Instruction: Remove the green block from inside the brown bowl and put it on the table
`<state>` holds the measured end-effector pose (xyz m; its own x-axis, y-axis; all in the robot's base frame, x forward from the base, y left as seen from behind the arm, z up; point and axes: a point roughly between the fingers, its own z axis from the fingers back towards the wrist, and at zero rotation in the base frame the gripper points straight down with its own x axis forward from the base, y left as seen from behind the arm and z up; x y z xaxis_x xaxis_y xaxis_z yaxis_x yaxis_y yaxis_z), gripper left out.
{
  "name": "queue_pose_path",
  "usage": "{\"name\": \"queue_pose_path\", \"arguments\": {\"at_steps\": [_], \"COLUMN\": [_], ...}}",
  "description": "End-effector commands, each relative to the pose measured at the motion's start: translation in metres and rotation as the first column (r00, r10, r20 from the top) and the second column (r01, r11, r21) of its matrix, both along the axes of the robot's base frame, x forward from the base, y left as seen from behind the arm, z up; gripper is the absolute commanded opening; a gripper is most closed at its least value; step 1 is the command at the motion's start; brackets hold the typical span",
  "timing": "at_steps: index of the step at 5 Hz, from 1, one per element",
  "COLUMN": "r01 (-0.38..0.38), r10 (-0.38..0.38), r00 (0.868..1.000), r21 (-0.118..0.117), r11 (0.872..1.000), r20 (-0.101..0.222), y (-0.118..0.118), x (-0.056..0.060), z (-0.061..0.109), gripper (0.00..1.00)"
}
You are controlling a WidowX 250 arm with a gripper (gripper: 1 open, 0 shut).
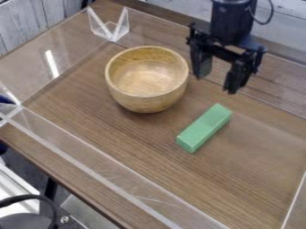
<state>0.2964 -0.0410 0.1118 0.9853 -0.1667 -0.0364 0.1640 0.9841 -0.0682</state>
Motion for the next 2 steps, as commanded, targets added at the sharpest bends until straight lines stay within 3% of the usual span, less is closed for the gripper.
{"name": "queue_pose_path", "arguments": {"at_steps": [1, 2], "r01": [0.005, 0.008], "r10": [-0.005, -0.008], "r00": [0.996, 0.997], "r21": [-0.006, -0.006], "r11": [1.000, 1.000], "r20": [0.086, 0.078], "y": [0.0013, 0.0015], "x": [0.0111, 0.0130], "z": [0.0178, 0.0128], "gripper": [1.00, 1.00]}}
